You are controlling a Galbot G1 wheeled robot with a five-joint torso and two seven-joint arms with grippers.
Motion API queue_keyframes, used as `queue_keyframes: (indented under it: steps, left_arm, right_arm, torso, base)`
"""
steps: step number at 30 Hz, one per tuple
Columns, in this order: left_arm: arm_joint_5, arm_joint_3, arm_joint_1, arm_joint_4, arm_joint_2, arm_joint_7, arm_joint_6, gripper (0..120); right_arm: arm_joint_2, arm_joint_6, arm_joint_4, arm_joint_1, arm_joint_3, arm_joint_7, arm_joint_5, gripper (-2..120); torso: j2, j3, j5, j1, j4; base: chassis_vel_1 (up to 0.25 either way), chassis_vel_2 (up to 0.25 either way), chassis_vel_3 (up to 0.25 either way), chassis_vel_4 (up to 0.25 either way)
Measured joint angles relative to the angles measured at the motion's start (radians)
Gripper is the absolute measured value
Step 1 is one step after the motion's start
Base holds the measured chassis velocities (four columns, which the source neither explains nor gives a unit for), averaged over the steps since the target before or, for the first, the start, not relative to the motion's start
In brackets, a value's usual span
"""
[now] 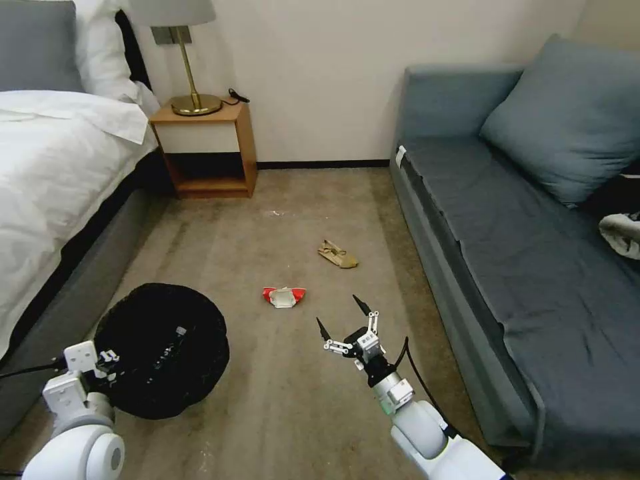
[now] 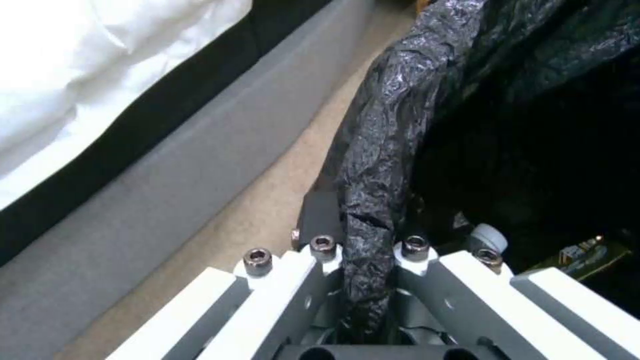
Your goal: Pick up the trash bin, then pick up the garbage on the floor and place it into the trash bin.
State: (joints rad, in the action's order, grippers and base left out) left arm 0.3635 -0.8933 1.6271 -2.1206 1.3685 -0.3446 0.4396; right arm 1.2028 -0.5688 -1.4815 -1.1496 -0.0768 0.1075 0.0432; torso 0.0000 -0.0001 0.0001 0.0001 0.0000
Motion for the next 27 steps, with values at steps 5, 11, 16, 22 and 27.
queue_keyframes:
  steps: [5,11,16,22,27]
  left_arm:
    - [0.000,0.001,0.005,0.000,0.007,0.000,-0.001,3]
    - [0.000,0.003,0.009,-0.003,0.014,-0.001,-0.008,3]
    - [0.000,0.003,0.014,-0.003,0.019,-0.001,-0.022,3]
    - [0.000,0.003,0.013,-0.007,0.017,-0.002,-0.026,3]
    - [0.002,0.001,0.011,-0.007,0.015,-0.002,-0.026,3]
  right_arm:
    - [0.013,-0.002,0.009,0.007,-0.013,-0.002,-0.002,100]
    - [0.020,-0.002,0.014,0.012,-0.023,-0.003,-0.002,100]
    - [0.023,-0.001,0.014,0.017,-0.026,-0.003,-0.002,100]
    - [0.027,0.002,0.020,0.029,-0.036,-0.004,-0.002,100]
    - [0.032,0.005,0.034,0.043,-0.049,-0.004,0.001,100]
  torso:
    - [0.000,0.000,-0.0001,0.000,0.0002]
    - [0.000,0.000,-0.0001,0.000,0.0000]
    - [0.000,0.000,-0.0003,0.000,-0.0001]
    - [0.000,0.000,-0.0001,0.000,0.0000]
    - [0.000,0.000,-0.0001,0.000,0.0001]
  base:
    - [-0.064,0.081,0.082,-0.070]
    - [-0.151,0.159,0.152,-0.164]
    - [-0.164,0.153,0.168,-0.147]
    - [-0.133,0.125,0.132,-0.126]
    - [-0.089,0.117,0.114,-0.109]
